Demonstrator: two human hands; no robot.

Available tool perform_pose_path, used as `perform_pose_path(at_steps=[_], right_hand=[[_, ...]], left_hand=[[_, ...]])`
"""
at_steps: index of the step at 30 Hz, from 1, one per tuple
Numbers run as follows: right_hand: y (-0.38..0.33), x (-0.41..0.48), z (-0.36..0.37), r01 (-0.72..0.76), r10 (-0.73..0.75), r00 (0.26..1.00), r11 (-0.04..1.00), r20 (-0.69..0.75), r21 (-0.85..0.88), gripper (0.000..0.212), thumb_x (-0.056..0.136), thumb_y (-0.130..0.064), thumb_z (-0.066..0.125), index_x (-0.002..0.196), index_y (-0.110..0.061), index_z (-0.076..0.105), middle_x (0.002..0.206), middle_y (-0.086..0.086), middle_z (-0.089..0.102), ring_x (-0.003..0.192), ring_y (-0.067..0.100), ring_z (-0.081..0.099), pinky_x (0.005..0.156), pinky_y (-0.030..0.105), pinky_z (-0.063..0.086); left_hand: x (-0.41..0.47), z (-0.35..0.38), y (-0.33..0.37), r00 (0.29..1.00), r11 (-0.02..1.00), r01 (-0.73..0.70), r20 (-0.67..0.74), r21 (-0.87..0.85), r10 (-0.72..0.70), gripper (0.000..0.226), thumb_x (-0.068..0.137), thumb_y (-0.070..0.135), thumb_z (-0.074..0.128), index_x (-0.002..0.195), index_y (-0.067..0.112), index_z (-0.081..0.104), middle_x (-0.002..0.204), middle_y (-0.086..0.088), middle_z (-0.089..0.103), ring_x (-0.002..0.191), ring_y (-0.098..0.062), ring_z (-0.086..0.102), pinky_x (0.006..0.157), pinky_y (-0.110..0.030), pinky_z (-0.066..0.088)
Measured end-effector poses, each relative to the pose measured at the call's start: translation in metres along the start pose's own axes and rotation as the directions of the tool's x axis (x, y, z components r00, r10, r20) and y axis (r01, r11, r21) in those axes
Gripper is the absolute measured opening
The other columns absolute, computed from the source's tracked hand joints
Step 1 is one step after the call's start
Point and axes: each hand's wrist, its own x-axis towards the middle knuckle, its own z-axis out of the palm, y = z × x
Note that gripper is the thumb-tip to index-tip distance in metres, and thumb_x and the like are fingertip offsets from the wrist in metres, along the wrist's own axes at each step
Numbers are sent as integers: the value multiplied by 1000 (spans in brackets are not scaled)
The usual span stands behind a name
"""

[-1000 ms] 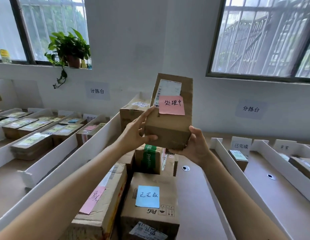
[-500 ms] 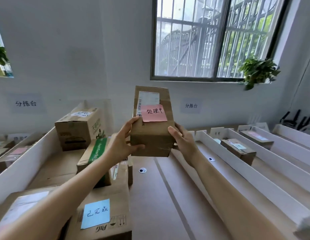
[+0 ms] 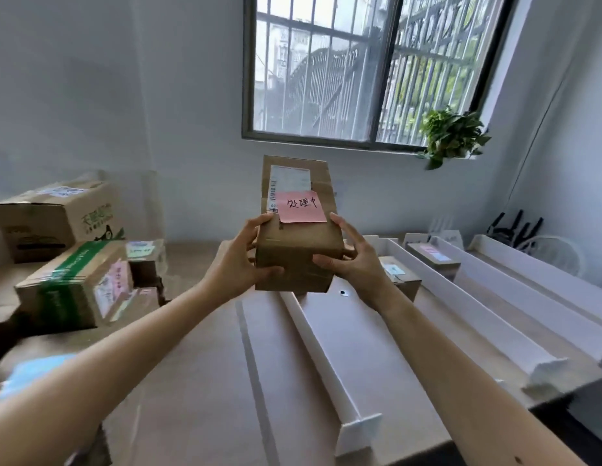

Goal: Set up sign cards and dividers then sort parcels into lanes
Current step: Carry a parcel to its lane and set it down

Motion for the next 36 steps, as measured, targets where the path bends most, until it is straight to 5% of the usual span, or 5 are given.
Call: perform_pose_path(at_steps=[7, 15, 24, 29, 36], right_hand=[[5, -32, -106, -21, 20, 1000, 1000, -14, -15, 76, 76, -3, 77, 138, -33, 45, 119, -15, 54, 106, 13, 60, 92, 35, 55], [33, -47, -188, -93, 97, 995, 979, -14, 183, 78, 59, 2, 84, 118, -43, 62, 131, 7, 57, 116, 33, 59, 96, 51, 50], [55, -29, -274, -116, 132, 989, 974, -68, 193, 80, 70, 20, 69, 132, -27, 53, 100, -12, 67, 88, 12, 70, 76, 31, 58], [74, -2, -323, -125, 138, 987, 981, -84, 149, 83, 69, 14, 74, 137, -29, 50, 116, -8, 63, 105, 20, 66, 87, 39, 56], [99, 38, -389, -120, 142, 982, 978, -123, 172, 80, 68, 18, 72, 125, -37, 56, 123, 13, 62, 96, 17, 67, 78, 30, 57]], left_hand=[[9, 105, 36, 1000, 1000, -13, 1, -11, 13, 90, 63, 12, 86, 132, 39, 35, 115, 15, 54, 104, -13, 60, 77, -16, 55], [24, 184, 45, 998, 995, -47, 38, 85, 44, 93, 61, 22, 89, 135, 41, 36, 120, 0, 62, 104, -19, 63, 81, -37, 58], [79, 266, 40, 995, 992, -65, 80, 104, 57, 93, 61, 33, 88, 133, 47, 30, 124, 2, 60, 112, -21, 59, 85, -41, 56], [120, 308, 30, 990, 990, -96, 115, 103, 84, 89, 58, 46, 84, 129, 55, 31, 126, 4, 56, 113, -26, 59, 84, -47, 56], [177, 368, 21, 983, 963, -167, 114, 212, 145, 93, 64, 27, 86, 141, 27, 34, 128, -7, 59, 103, -25, 64, 81, -34, 56]])
